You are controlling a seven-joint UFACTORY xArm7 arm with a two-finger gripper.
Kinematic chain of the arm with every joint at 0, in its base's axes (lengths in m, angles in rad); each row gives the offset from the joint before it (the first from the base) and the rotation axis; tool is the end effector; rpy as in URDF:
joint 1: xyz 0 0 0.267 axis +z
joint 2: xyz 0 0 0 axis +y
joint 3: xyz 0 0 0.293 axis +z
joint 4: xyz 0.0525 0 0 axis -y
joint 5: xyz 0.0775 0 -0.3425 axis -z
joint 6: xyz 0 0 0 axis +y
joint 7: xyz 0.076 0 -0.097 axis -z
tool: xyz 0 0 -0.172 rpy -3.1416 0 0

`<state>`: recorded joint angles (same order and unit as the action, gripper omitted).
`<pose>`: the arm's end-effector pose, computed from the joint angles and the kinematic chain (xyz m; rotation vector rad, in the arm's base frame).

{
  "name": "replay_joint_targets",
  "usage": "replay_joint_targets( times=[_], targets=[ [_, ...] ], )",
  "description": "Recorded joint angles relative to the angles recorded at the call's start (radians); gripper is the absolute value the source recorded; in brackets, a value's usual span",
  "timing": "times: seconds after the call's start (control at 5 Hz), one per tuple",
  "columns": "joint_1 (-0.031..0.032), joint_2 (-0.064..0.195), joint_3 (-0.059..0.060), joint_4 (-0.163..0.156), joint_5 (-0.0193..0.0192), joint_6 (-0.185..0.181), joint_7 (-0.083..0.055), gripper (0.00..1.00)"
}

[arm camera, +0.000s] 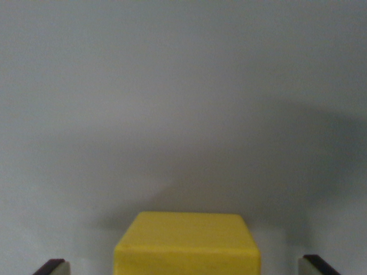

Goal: Pick yellow cube

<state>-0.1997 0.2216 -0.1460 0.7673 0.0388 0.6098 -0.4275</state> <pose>0.3931 -0.1447 0.0165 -3.1261 -0.0811 0.0951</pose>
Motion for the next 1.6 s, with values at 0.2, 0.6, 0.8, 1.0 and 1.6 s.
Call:
replay_joint_targets(
  times=[0.2, 0.6, 0.8, 1.0, 1.6],
  targets=[
    [0.0000, 0.000, 0.000, 0.000, 0.0000, 0.000, 0.000, 0.00],
    [-0.0010, 0.001, -0.001, -0.004, 0.0003, -0.005, -0.002, 0.00],
    [-0.0010, 0.001, -0.001, -0.004, 0.0003, -0.005, -0.003, 0.00],
    [-0.0010, 0.001, -0.001, -0.004, 0.0003, -0.005, -0.003, 0.00],
    [-0.0010, 0.001, -0.001, -0.004, 0.0003, -0.005, -0.003, 1.00]
  ],
)
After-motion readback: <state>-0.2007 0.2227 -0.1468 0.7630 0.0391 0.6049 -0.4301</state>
